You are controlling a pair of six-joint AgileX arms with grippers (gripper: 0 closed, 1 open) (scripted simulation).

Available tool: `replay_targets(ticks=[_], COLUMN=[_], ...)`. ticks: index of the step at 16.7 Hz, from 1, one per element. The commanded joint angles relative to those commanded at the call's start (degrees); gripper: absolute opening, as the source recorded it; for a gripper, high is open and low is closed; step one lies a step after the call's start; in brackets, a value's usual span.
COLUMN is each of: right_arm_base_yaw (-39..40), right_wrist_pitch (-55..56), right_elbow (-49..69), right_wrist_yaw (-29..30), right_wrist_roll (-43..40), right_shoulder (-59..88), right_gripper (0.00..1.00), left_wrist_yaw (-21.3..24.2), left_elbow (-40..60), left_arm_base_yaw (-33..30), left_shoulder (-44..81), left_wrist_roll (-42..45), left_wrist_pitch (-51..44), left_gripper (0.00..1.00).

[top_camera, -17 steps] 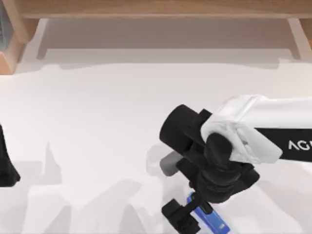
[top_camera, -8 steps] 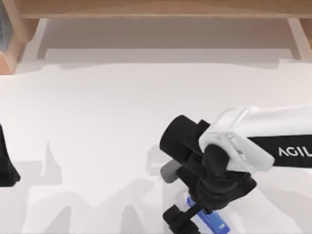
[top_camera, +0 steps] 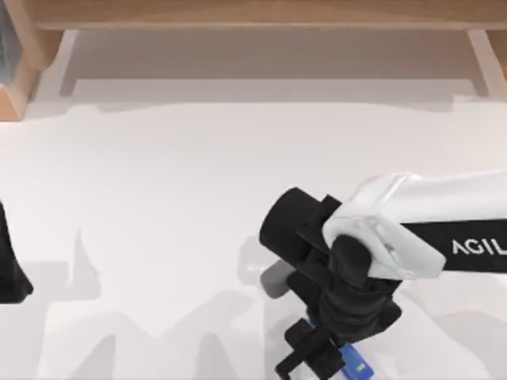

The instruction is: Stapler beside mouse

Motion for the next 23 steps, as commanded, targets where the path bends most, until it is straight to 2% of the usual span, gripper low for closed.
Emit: replay_targets(ticks=[3, 4, 13, 23], right_arm_base_yaw=[0.0, 0.0, -0.08, -0.14], right_wrist_pitch=[0.0, 0.0, -0.27, -6.76], right_elbow=[0.0, 0.0, 0.21, 3.43], right_wrist_yaw=[0.0, 0.0, 0.21, 0.2], right_wrist_roll=[0.0, 0.0, -0.07, -0.17], right_shoulder=[0.0, 0.0, -0.23, -3.44], right_gripper=[0.02, 0.0, 0.0, 0.0], left_wrist_yaw=[0.0, 0.0, 0.0, 0.0], left_elbow=[0.0, 0.0, 0.0, 0.0], left_arm_base_yaw=[0.0, 0.0, 0.0, 0.0], left_shoulder=[0.0, 0.0, 0.0, 0.0], left_wrist_roll=[0.0, 0.0, 0.0, 0.0], left_wrist_pitch=[0.0, 0.0, 0.0, 0.0], left_gripper=[1.0, 1.0, 1.0, 1.0])
